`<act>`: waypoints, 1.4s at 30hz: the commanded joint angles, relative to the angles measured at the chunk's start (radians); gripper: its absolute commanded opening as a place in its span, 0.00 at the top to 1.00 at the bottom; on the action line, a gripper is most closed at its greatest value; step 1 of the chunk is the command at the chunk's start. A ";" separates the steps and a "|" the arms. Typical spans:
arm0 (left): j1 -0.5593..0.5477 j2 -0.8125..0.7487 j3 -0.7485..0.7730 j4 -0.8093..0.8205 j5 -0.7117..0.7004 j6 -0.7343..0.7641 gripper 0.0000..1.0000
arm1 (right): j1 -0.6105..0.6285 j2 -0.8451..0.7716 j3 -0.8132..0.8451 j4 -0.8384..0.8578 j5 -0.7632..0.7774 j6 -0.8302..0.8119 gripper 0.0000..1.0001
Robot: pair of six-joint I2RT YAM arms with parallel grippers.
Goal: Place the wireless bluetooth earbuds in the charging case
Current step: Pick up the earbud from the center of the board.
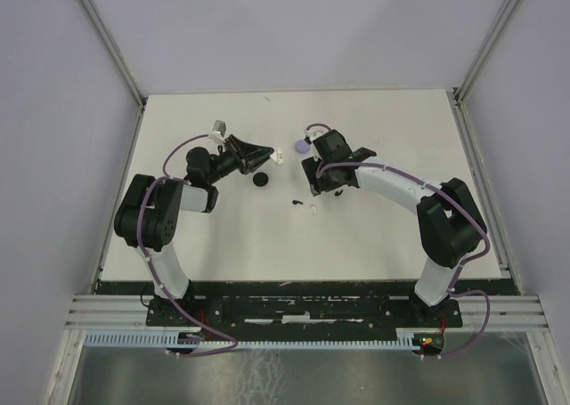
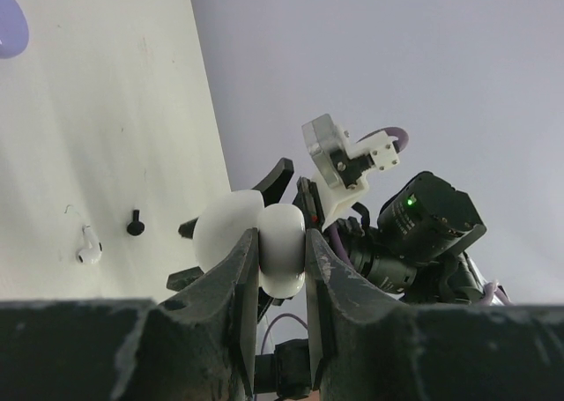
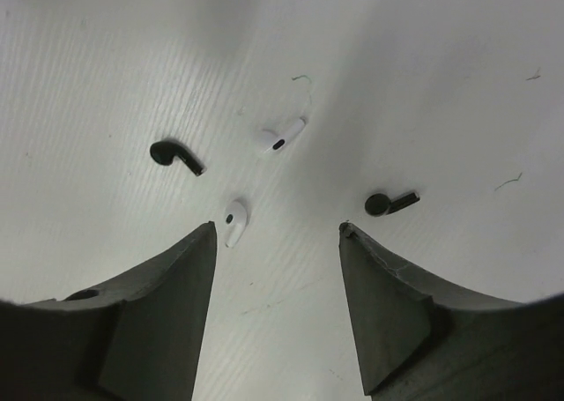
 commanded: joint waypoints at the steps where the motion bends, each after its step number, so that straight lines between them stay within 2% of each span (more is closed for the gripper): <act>1: 0.010 0.009 -0.010 0.128 0.037 -0.069 0.97 | 0.042 -0.015 0.006 -0.018 -0.046 0.013 0.36; 5: 0.014 0.020 -0.013 0.158 0.053 -0.094 0.97 | 0.063 0.027 0.035 -0.042 -0.045 0.020 0.38; 10: 0.017 0.013 -0.013 0.151 0.074 -0.098 0.97 | 0.071 0.073 0.074 -0.085 -0.037 0.021 0.48; 16: 0.027 0.002 -0.017 0.131 0.079 -0.087 0.97 | 0.073 0.107 0.086 -0.100 -0.038 0.019 0.51; 42: 0.038 0.007 -0.017 0.124 0.086 -0.084 0.97 | 0.073 0.195 0.108 -0.083 -0.066 0.012 0.58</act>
